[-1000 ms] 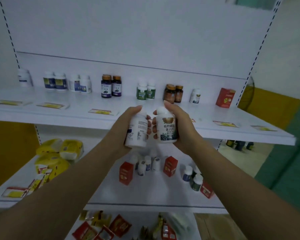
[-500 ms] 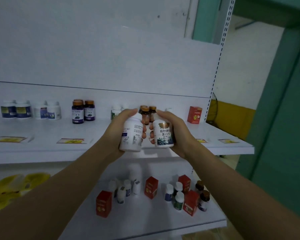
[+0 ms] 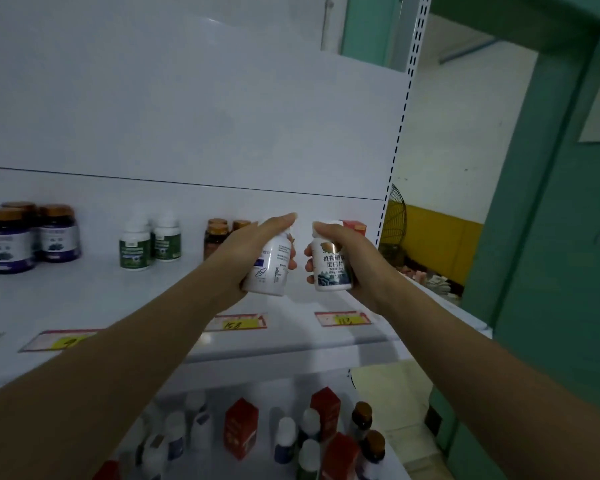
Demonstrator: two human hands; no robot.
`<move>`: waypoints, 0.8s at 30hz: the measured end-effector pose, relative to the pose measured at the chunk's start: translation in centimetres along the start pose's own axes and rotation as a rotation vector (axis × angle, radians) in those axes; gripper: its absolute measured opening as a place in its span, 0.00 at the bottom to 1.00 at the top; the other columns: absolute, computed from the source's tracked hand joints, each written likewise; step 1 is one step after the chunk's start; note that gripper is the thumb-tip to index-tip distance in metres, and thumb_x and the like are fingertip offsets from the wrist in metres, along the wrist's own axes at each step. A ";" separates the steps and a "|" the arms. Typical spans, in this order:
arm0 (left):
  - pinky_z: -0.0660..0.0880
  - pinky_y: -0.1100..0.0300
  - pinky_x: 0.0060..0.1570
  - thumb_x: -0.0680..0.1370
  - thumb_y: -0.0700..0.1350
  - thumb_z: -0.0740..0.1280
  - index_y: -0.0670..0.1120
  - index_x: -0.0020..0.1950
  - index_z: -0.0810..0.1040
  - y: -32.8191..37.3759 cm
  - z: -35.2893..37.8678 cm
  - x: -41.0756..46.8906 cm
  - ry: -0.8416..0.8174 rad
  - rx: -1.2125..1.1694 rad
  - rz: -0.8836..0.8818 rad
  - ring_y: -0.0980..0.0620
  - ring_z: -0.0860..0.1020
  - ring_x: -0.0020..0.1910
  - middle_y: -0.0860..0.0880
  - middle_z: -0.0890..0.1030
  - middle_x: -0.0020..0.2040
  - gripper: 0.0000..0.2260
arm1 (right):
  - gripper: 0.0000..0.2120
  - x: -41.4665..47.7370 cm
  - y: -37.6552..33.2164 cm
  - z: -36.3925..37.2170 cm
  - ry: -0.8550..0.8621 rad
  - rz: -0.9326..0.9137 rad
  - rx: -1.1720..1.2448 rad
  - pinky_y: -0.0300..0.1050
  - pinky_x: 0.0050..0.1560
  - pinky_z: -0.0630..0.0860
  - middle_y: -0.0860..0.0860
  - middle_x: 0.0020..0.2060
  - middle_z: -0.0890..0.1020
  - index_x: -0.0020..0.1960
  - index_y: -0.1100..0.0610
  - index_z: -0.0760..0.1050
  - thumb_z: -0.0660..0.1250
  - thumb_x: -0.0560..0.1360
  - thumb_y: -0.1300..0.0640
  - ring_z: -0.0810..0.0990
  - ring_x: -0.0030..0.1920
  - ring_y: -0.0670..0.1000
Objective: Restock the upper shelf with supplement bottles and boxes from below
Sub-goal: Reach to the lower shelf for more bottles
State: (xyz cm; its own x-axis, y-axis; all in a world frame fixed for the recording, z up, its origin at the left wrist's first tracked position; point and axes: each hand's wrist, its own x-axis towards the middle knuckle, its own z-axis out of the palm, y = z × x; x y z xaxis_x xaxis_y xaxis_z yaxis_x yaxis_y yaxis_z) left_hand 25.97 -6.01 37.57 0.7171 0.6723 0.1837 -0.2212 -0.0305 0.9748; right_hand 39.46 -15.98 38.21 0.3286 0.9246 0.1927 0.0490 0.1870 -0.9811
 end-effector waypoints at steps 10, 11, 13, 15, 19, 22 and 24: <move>0.76 0.51 0.49 0.76 0.56 0.63 0.49 0.44 0.74 -2.9 0.8 11.3 0.165 0.265 0.015 0.46 0.79 0.47 0.46 0.81 0.44 0.10 | 0.18 13.9 3.1 -9.0 0.046 0.019 -0.211 0.56 0.59 0.77 0.53 0.52 0.82 0.55 0.53 0.73 0.69 0.71 0.43 0.82 0.53 0.52; 0.76 0.52 0.47 0.77 0.55 0.63 0.50 0.43 0.73 -3.0 0.6 11.8 0.181 0.268 0.004 0.47 0.79 0.45 0.47 0.81 0.42 0.10 | 0.17 14.8 3.4 -9.1 0.023 0.014 -0.230 0.54 0.59 0.77 0.54 0.54 0.81 0.56 0.53 0.73 0.68 0.73 0.45 0.81 0.54 0.53; 0.76 0.51 0.49 0.76 0.54 0.65 0.50 0.43 0.74 -3.3 -0.1 12.7 0.235 0.271 -0.019 0.47 0.79 0.46 0.48 0.81 0.42 0.08 | 0.15 16.3 4.4 -9.2 -0.018 -0.020 -0.319 0.52 0.57 0.78 0.57 0.54 0.81 0.57 0.57 0.73 0.67 0.75 0.51 0.81 0.52 0.54; 0.76 0.49 0.52 0.75 0.53 0.67 0.50 0.45 0.75 -3.6 -0.9 13.5 0.265 0.275 -0.032 0.47 0.80 0.49 0.47 0.82 0.44 0.07 | 0.13 17.6 5.4 -9.1 -0.021 -0.032 -0.383 0.51 0.55 0.78 0.56 0.49 0.82 0.57 0.60 0.74 0.67 0.76 0.55 0.81 0.48 0.52; 0.77 0.50 0.53 0.75 0.51 0.67 0.47 0.47 0.76 -3.8 -1.9 14.8 0.216 0.287 -0.041 0.46 0.80 0.49 0.47 0.82 0.44 0.08 | 0.11 20.3 7.1 -9.0 0.082 0.035 -0.439 0.47 0.49 0.77 0.50 0.41 0.79 0.53 0.58 0.73 0.70 0.73 0.57 0.79 0.45 0.50; 0.76 0.53 0.52 0.76 0.49 0.66 0.44 0.51 0.75 -3.8 -2.2 15.4 0.202 0.299 -0.043 0.47 0.79 0.48 0.46 0.81 0.46 0.09 | 0.12 22.1 8.0 -9.2 0.158 0.064 -0.488 0.45 0.42 0.74 0.54 0.44 0.80 0.51 0.58 0.72 0.72 0.72 0.57 0.78 0.44 0.51; 0.76 0.53 0.53 0.77 0.48 0.66 0.44 0.51 0.75 -3.7 -2.5 15.6 0.191 0.310 -0.054 0.47 0.79 0.49 0.46 0.81 0.46 0.08 | 0.12 23.1 8.2 -9.3 0.167 0.062 -0.499 0.42 0.38 0.72 0.55 0.45 0.80 0.51 0.58 0.72 0.72 0.71 0.57 0.77 0.40 0.48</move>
State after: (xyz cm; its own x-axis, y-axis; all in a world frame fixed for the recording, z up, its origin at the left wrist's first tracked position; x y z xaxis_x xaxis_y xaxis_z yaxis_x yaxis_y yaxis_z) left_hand 36.36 6.46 36.52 0.5795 0.8042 0.1322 0.0453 -0.1938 0.9800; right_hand 56.20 3.81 34.44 0.4888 0.8559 0.1687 0.4542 -0.0846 -0.8869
